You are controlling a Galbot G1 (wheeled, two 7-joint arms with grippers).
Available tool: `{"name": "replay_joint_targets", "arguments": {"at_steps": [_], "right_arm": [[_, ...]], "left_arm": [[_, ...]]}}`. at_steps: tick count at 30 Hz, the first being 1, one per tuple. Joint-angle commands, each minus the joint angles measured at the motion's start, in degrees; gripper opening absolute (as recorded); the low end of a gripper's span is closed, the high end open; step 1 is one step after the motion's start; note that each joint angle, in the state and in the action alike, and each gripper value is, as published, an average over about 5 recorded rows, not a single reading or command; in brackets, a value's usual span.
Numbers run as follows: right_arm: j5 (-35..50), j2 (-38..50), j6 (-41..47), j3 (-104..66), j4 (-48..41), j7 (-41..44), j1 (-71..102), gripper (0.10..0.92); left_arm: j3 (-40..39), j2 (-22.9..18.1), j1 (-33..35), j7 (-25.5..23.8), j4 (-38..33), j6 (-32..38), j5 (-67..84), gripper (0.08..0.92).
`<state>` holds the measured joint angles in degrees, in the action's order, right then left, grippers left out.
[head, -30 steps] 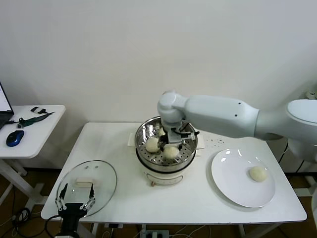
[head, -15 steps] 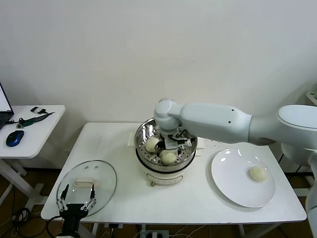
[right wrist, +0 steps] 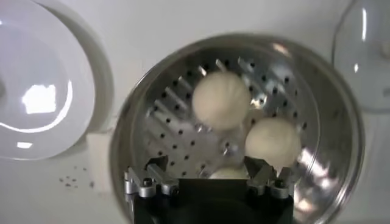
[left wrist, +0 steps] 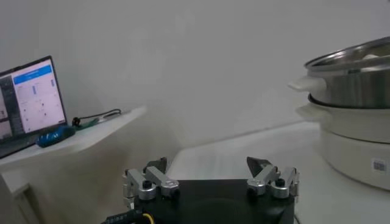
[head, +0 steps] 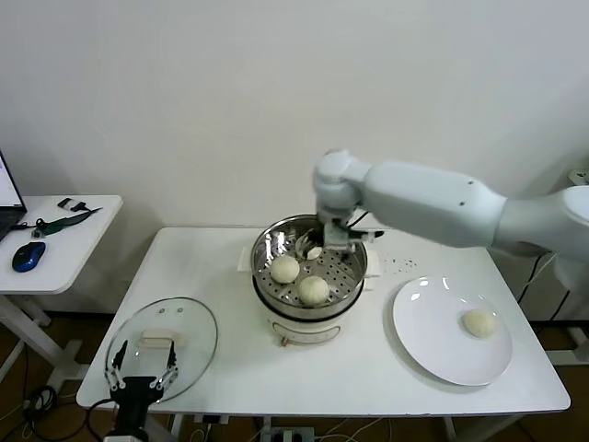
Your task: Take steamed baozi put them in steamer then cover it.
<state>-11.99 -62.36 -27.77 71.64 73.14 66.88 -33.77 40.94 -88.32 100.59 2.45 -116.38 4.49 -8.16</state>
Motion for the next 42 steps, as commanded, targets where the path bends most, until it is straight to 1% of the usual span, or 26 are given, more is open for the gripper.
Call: {"name": "replay_joint_targets", "arguments": {"at_steps": [1, 5, 8, 10, 13, 19, 28, 33, 42], "right_arm": [[19.82, 17.73, 16.78, 9.73, -2.76, -9.72, -8.94, 0.823], [23.07, 27.81, 27.16, 11.22, 1.73, -12.81, -6.6, 0.823], [24.34, 34.08, 33.79, 9.77, 3.85, -12.01, -2.11, 0.823], [23.82, 37.17, 35.78, 5.88, 3.33, -10.41, 3.49, 0.823], [20.75, 39.51, 35.68, -2.86, 0.35, -7.44, 13.17, 0.823], [11.37, 39.19, 33.53, -20.59, -7.15, -4.13, 32.21, 0.823], [2.92, 36.29, 30.26, -30.86, -11.62, -2.89, 42.66, 0.823], [1.31, 33.65, 29.76, -32.34, -14.52, -3.1, 43.82, 0.823], [1.46, 29.26, 29.44, -32.89, -17.21, -3.86, 43.09, 0.823]], "left_arm": [[0.32, 0.16, -0.03, -0.02, -0.76, -0.16, -0.64, 0.823], [0.28, 0.26, 0.45, -0.27, -0.97, 0.27, 0.0, 0.823], [0.11, 0.24, 0.37, -0.52, -1.21, 0.42, 0.52, 0.823], [-0.1, 0.15, 0.08, -0.56, -1.36, 0.25, 0.38, 0.823], [-0.53, -0.06, -0.33, -0.54, -1.83, -0.17, -0.19, 0.823], [-0.85, -0.44, -0.12, -0.56, -2.81, -0.41, -1.15, 0.823], [-0.02, -0.39, 1.27, -0.37, -2.76, -0.13, -1.2, 0.823], [-0.01, -0.53, 1.68, -0.31, -2.49, 0.04, -1.28, 0.823], [-0.14, -0.52, 1.28, -0.3, -1.88, -0.02, -1.52, 0.823]]}}
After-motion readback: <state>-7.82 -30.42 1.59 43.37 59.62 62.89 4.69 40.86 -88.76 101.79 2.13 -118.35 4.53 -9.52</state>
